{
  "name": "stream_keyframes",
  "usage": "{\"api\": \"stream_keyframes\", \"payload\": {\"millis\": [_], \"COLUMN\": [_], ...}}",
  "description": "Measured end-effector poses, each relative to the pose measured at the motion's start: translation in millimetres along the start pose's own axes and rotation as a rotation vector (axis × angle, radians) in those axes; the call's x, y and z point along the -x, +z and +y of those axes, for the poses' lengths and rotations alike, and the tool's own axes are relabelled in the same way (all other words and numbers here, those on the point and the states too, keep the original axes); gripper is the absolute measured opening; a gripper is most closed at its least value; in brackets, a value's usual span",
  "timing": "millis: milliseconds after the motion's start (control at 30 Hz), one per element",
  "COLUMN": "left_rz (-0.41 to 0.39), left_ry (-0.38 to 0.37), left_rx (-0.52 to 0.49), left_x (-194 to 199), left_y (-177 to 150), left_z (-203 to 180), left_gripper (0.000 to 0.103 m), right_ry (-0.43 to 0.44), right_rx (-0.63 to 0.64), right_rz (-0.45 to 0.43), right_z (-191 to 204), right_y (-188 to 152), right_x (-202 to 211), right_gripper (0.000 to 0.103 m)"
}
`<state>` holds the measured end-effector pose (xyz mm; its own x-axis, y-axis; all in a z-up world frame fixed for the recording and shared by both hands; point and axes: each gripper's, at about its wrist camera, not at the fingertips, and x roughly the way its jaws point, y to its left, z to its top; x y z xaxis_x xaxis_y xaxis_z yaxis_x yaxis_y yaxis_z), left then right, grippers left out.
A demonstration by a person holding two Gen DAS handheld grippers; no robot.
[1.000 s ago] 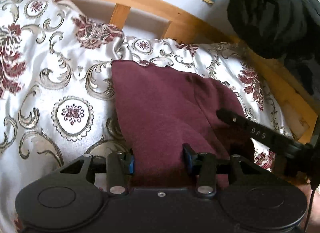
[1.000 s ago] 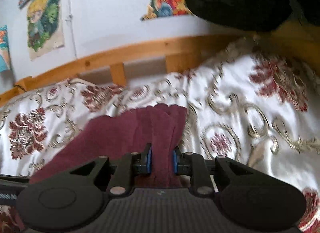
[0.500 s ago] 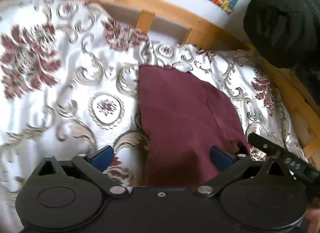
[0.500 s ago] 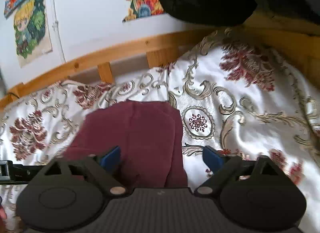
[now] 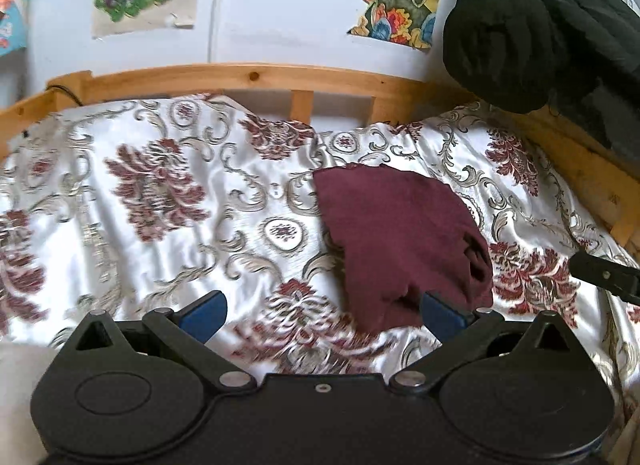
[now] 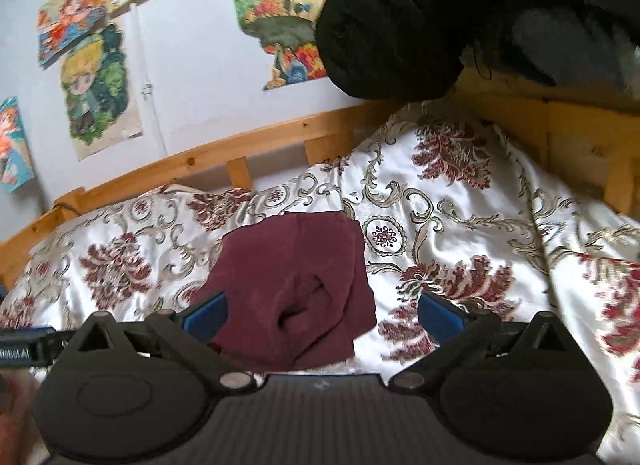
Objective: Fold small clothes
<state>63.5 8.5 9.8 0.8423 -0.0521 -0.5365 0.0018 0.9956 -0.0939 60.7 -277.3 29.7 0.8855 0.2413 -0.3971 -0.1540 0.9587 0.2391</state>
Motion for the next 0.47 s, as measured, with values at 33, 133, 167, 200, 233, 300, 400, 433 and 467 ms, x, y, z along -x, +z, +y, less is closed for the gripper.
{"api": "stream_keyframes", "payload": {"millis": [33, 133, 167, 200, 233, 300, 400, 433, 467], "left_rz": [-0.001, -0.005, -0.008, -0.012, -0.013, -0.007, -0.006, -0.009, -0.010], "left_ry": [0.001, -0.012, -0.016, -0.021, -0.028, -0.037, -0.041, -0.038, -0.034], "left_rx": [-0.005, -0.034, -0.039, -0.042, -0.042, -0.042, -0.044, -0.046, -0.047], "left_x": [6, 21, 24, 26, 27, 27, 27, 27, 27], "left_y": [-3, -12, -13, -15, -15, -16, -17, -17, -17], "left_z": [1, 1, 0, -1, -2, -3, -4, -4, -4], "left_gripper": [0.102, 0.102, 0.102, 0.102, 0.102, 0.102, 0.102, 0.102, 0.102], "right_ry": [-0.003, -0.005, -0.005, -0.007, -0.009, -0.012, -0.014, -0.013, -0.013], "right_rx": [0.011, 0.037, 0.042, 0.047, 0.050, 0.053, 0.050, 0.047, 0.044], "right_rz": [-0.002, -0.008, -0.008, -0.007, -0.003, 0.007, 0.018, 0.022, 0.026], "right_z": [2, 8, 10, 11, 12, 12, 12, 11, 10], "right_y": [-2, -6, -6, -7, -8, -9, -10, -10, -11], "right_x": [6, 20, 22, 23, 23, 23, 20, 20, 18], "right_gripper": [0.103, 0.103, 0.103, 0.103, 0.103, 0.103, 0.103, 0.103, 0.103]}}
